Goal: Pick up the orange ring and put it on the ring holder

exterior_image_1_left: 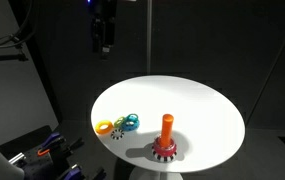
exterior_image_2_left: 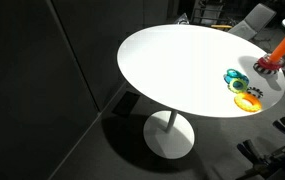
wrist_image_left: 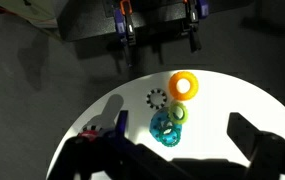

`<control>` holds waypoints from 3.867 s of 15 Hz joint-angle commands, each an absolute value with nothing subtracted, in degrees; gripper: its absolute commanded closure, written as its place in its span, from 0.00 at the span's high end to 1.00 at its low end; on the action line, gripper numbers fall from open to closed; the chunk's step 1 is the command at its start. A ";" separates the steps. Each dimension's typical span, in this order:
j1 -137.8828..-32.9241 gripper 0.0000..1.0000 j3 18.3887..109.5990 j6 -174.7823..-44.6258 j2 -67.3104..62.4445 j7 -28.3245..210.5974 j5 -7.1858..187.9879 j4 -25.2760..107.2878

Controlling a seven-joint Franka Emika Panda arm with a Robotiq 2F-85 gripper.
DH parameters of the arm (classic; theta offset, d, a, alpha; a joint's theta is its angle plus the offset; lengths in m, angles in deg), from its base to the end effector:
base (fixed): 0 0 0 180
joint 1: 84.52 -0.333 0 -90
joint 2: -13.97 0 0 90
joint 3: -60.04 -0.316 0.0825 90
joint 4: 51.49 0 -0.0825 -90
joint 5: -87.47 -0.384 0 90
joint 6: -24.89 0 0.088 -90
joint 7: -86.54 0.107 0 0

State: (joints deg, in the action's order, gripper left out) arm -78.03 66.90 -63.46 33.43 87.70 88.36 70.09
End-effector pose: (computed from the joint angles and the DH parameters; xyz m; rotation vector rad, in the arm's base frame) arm 0.4127 -0.1049 0.5324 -3.0487 0.3679 0.3684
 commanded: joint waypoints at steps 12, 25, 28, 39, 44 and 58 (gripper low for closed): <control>-79.25 1.00 63.47 -70.41 31.47 89.77 90.67 74.54; -82.31 1.00 56.52 -96.75 30.25 104.19 94.13 92.49; -82.28 1.00 56.11 -102.13 29.91 106.54 93.15 95.85; -82.00 1.00 56.16 -104.56 28.33 106.18 93.92 97.24; -82.11 1.00 56.90 -112.15 25.22 105.20 92.79 99.93; -82.73 1.00 59.04 -129.01 13.29 99.85 87.72 104.68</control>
